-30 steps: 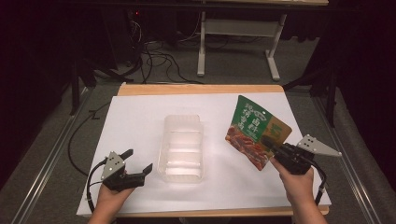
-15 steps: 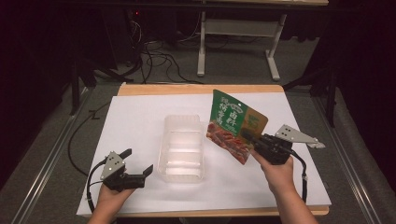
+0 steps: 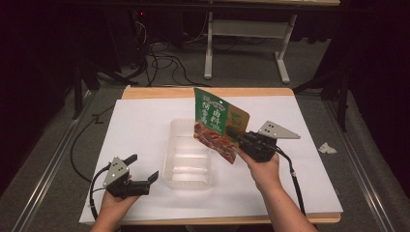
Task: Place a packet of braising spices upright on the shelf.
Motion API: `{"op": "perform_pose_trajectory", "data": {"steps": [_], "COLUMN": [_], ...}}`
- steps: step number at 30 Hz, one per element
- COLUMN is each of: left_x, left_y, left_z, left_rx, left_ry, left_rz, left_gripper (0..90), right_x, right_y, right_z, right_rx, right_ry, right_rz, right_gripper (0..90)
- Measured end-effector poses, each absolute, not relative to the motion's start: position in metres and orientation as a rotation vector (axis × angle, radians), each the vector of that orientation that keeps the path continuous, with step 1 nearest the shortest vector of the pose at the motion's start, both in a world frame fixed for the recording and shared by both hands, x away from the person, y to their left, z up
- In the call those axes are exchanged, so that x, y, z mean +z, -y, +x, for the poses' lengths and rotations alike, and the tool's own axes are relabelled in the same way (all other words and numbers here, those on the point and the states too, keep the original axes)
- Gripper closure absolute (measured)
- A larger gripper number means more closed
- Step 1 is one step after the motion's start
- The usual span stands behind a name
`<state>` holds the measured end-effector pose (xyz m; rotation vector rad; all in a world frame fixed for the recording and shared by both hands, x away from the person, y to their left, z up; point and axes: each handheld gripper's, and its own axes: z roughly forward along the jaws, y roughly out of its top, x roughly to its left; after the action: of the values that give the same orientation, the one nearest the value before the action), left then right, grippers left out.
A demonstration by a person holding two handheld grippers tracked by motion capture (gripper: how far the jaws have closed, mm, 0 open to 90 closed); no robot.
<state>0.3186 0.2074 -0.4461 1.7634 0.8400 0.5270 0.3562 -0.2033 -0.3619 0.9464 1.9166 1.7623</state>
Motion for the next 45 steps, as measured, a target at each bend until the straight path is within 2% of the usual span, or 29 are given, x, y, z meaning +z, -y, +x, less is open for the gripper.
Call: {"op": "perform_pose_trajectory", "data": {"steps": [18, 45], "left_x": [-0.446, -0.446], "left_y": [-0.209, -0.209], "left_z": [0.319, 0.320], "left_rx": [0.528, 0.519], "left_ry": [-0.844, -0.842], "left_rz": [1.756, 1.752], "left_gripper": [3.3, 3.7], "right_x": [-0.358, -0.373], "right_y": [0.162, 0.143], "right_z": [0.377, 0.404], "right_rx": [1.795, 1.801], "right_ry": [-1.971, -2.066], "right_rz": [0.869, 0.877], "right_gripper": [90.0, 90.0]}}
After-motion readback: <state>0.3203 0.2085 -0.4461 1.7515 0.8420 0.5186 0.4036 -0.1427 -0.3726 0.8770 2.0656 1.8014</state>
